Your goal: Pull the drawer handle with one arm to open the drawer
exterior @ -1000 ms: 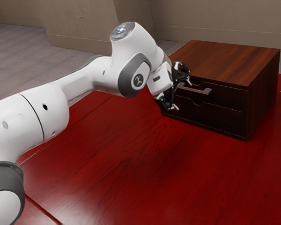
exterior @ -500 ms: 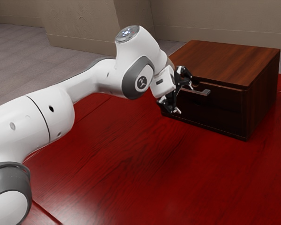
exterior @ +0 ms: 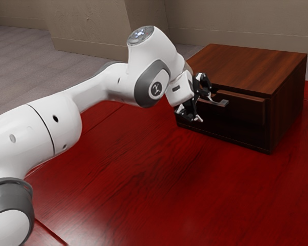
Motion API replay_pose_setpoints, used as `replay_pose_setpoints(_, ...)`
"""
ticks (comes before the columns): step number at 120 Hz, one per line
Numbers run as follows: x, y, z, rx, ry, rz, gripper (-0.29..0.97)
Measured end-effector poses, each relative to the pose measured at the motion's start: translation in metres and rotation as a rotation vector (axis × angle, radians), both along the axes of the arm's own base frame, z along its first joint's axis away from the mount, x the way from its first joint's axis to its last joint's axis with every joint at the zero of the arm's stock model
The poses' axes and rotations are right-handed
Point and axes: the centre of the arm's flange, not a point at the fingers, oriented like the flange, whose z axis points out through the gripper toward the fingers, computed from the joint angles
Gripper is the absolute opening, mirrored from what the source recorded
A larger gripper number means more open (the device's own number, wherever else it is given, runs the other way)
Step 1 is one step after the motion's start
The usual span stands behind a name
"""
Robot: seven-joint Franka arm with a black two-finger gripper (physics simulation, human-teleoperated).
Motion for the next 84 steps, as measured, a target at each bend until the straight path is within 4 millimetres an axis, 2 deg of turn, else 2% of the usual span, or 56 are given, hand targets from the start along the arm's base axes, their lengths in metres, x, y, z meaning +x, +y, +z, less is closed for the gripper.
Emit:
replay_pose_setpoints(19,0.0,0.009,0.002,-0.008,0.002,0.02,0.32)
replay_pose_setpoints(84,0.0,0.01,0.006,-0.053,0.005,0.05,-0.04)
